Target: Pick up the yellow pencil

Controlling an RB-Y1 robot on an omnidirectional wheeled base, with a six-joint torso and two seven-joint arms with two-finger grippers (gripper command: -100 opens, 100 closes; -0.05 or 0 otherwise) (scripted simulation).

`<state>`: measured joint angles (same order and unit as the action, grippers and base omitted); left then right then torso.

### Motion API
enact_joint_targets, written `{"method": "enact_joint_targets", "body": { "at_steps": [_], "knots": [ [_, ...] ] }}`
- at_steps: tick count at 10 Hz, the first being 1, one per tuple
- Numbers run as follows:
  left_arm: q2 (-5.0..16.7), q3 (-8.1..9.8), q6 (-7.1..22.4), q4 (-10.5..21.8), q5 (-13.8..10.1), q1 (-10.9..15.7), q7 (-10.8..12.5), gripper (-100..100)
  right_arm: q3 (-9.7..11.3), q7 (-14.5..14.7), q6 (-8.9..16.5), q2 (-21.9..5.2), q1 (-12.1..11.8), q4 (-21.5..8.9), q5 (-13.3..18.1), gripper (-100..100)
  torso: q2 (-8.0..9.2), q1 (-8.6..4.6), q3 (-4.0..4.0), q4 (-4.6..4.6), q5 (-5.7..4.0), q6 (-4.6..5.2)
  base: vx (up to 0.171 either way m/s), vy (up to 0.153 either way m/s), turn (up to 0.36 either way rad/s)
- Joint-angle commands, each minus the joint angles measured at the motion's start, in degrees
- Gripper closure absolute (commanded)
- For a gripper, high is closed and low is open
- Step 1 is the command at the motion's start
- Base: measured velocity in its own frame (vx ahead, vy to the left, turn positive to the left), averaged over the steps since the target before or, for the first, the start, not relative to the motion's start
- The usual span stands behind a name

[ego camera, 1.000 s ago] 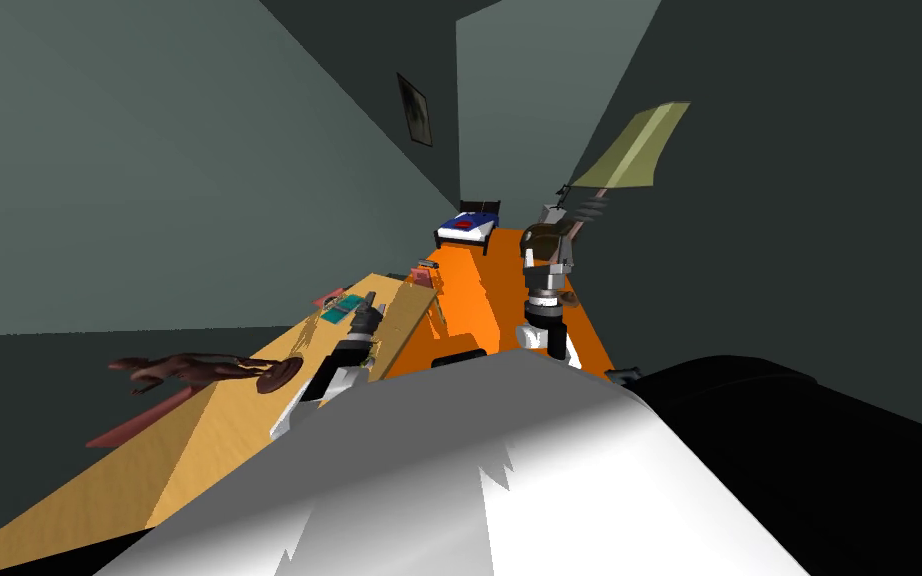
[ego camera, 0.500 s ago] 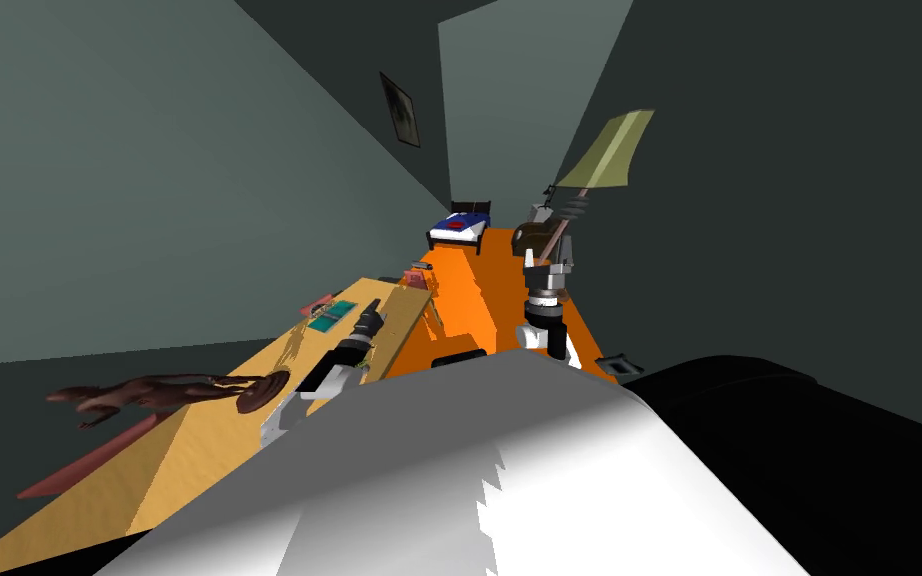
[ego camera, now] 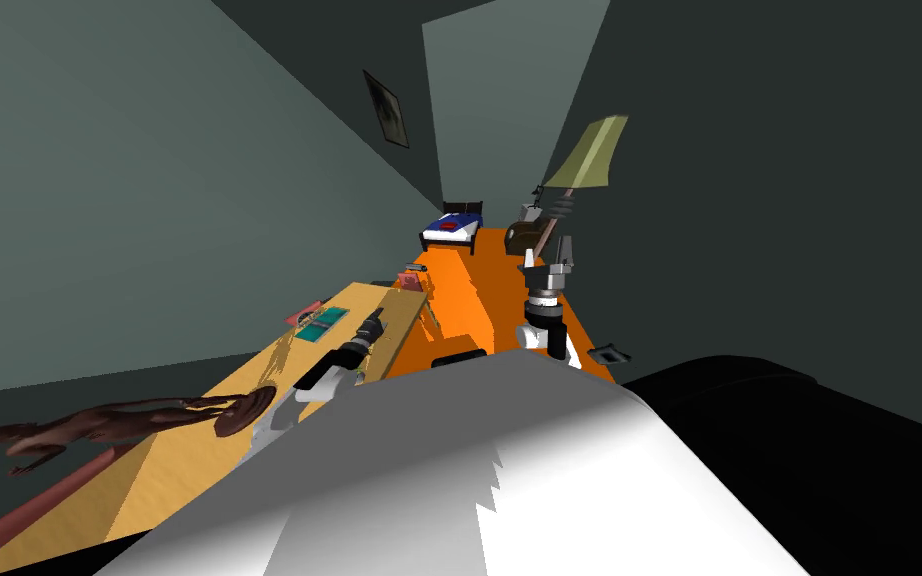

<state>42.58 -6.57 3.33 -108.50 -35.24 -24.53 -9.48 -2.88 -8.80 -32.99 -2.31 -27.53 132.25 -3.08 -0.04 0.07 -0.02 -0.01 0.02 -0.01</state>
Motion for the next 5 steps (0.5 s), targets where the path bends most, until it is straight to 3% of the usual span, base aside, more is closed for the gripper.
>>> {"method": "enact_joint_targets", "body": {
  "at_steps": [1,2,5],
  "knots": [
    [0.9,-0.16,2.1,0.8,-1.6,0.6,-0.2,-100,0.0,0.0,0.0,0.0,0.0,0.0,0.0,0,0.0,0.0,0.0,0.0,0.0,0.0,0.007,0.013,-0.078],
    [2.6,-0.89,3.8,2.7,-3.8,1.0,-0.4,-100,0.0,0.0,0.0,0.0,0.0,0.0,0.0,0,0.01,0.01,0.0,0.0,0.0,-0.04,0.014,0.012,-0.164],
    [4.2,-1.65,6.9,4.8,-6.8,1.3,-0.7,-100,0.0,0.0,0.0,0.0,0.0,0.0,0.0,0,-0.02,0.04,-0.01,0.0,0.01,0.0,0.011,0.019,-0.112]
  ]
}}
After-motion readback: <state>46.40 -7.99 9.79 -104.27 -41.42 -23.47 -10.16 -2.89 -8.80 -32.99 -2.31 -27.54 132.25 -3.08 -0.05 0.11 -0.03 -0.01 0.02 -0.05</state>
